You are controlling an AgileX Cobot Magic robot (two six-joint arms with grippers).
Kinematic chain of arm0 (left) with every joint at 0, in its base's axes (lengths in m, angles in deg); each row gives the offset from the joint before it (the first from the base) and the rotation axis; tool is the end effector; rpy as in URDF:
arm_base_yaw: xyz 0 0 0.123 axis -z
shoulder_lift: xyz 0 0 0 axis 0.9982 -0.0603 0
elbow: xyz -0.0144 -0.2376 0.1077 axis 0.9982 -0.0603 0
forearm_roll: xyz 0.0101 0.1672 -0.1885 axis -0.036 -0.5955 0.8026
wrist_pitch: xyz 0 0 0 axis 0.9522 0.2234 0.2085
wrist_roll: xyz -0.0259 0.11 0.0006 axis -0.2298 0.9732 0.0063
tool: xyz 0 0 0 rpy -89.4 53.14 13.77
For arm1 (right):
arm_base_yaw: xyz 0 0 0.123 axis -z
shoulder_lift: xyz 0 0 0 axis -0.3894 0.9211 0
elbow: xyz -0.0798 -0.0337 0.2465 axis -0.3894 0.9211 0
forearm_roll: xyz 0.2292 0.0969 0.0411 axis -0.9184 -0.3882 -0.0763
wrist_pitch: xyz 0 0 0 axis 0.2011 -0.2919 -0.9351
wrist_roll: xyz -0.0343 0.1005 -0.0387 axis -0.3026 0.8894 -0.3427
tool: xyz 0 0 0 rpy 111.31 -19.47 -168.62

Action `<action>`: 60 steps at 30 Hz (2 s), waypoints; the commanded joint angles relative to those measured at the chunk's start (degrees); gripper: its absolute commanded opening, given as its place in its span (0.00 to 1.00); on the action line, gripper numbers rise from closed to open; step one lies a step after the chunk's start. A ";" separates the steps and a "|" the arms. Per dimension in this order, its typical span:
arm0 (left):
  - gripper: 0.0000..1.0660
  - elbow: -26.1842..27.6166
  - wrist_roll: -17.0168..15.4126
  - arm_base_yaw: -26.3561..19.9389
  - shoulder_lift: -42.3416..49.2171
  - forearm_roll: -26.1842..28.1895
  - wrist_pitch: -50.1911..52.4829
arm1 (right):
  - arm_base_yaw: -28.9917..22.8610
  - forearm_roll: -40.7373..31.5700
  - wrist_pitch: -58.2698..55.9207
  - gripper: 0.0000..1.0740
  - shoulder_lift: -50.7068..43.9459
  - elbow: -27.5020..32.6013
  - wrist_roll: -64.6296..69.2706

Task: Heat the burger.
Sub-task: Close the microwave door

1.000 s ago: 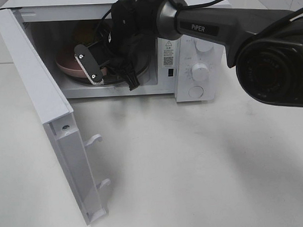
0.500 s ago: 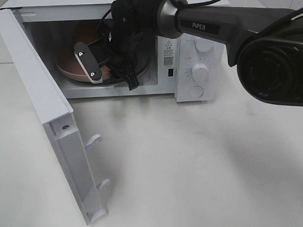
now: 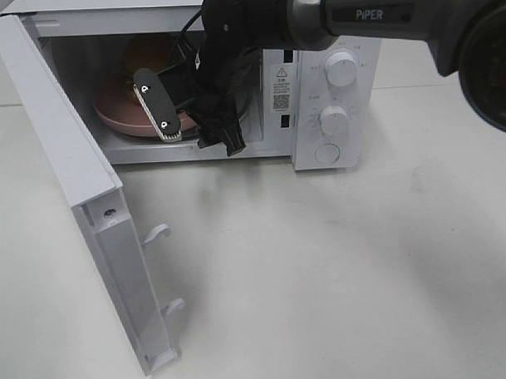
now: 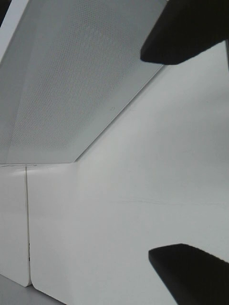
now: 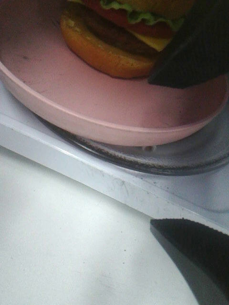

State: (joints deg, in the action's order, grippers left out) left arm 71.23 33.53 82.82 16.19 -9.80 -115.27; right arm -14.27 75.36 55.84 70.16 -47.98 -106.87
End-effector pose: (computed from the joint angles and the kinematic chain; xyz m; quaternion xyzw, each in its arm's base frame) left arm 0.0391 -0.0155 0.2712 0.0397 0.8421 -0.0348 0.5367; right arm 0.4191 0.3107 0.1464 -0.8182 0.4585 -0.1637 0.3060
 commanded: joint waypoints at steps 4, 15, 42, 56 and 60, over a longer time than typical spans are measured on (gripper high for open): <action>0.90 -0.17 0.00 0.29 1.09 0.11 0.23 | 0.06 -0.34 1.38 0.71 -4.35 5.96 1.60; 0.90 -0.17 0.00 0.29 1.09 0.11 0.23 | 0.06 -0.34 4.81 0.71 -12.15 19.02 3.95; 0.90 -0.17 0.00 0.29 1.09 0.11 0.23 | 2.01 0.34 5.39 0.78 -33.35 41.25 26.30; 0.90 -0.17 0.00 0.29 1.09 0.11 0.23 | 2.01 1.38 -0.29 0.75 -47.10 51.62 52.71; 0.90 -0.17 0.00 0.29 1.09 0.11 0.23 | 2.01 1.38 -5.16 0.71 -51.85 54.72 61.71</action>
State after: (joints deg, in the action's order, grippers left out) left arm 71.23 33.53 82.82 16.19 -9.80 -115.27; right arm -12.32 76.33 53.26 20.95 5.25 -50.49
